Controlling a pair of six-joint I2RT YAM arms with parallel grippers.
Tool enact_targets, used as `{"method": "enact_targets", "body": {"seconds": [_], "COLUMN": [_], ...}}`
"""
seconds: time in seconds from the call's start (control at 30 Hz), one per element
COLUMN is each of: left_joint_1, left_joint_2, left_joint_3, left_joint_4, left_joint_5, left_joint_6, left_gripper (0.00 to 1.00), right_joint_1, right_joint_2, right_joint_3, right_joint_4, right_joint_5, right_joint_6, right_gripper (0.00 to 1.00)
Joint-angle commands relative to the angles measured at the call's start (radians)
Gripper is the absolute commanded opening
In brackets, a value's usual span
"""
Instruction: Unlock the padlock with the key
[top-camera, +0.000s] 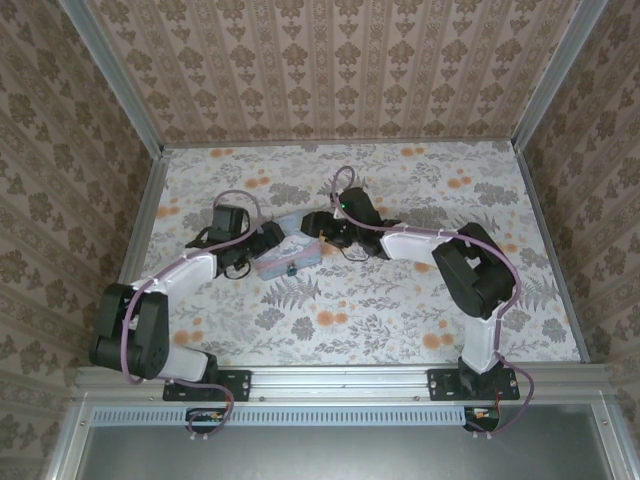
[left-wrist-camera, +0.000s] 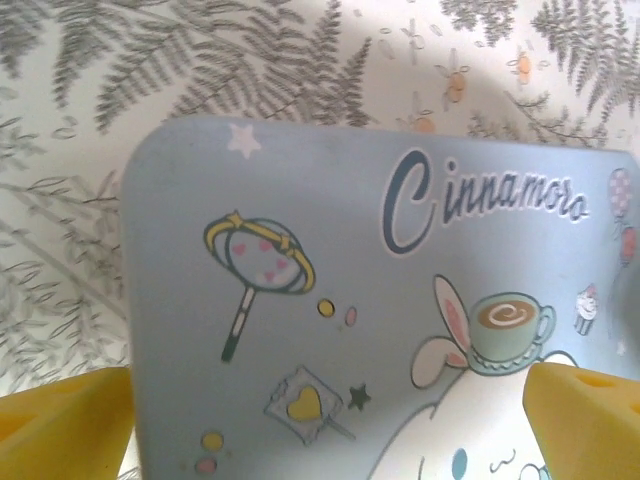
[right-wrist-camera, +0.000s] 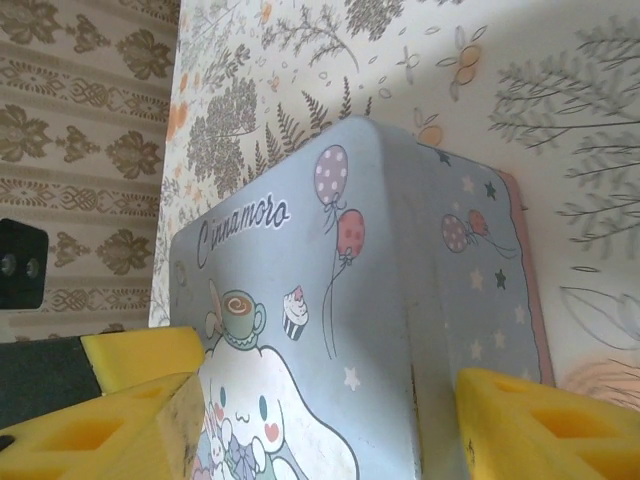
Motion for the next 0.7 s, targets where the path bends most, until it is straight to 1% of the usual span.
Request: {"method": "enact_targets", "body": {"seconds": [0.0,0.1,0.17,0.27,0.4,0.5,0.67], "left_joint_1": [0.010,0.020,0.028,0.035,0.041,0.045,0.055], "left_joint_2": [0.008,0.009,0.009,0.012,0.012,0.011,0.012], "left_joint_3": [0.040,0.047,0.051,0.062,0.075,0.091,0.106], "left_joint_4": [0.066,0.066,0.066,0.060,0.052,0.036,0.027], "left_joint_5": [0.063,0.069,0.079,0.087,0.096,0.099,0.107], "left_joint_6": [0.040,0.053,0.062,0.071,0.080,0.093,0.098], "left_gripper": [1.00,1.00,1.00,1.00,1.00,1.00,1.00], "right_joint_1": [-0.046,-0.093,-0.116,-0.125,-0.123,-0.121,-0.102], "right_joint_2": [-0.106,-0.133,-0.137,-0.110,-0.053,-0.014,0.029], "right_joint_3": [-0.022,-0.023,-0.007,0.062,0.147,0.184,0.211], "right_joint_4": [-0.040,-0.126,-0.197,-0.362,-0.542,-0.612,-0.663], "right_joint_5": [-0.053,-0.059,-0.053,0.014,0.142,0.191,0.232], "right_joint_6": [-0.056,-0.128,-0.203,-0.366,-0.571,-0.694,-0.820], "right_gripper": [0.69,0.69,0.68,0.66,0.62,0.60,0.58]}}
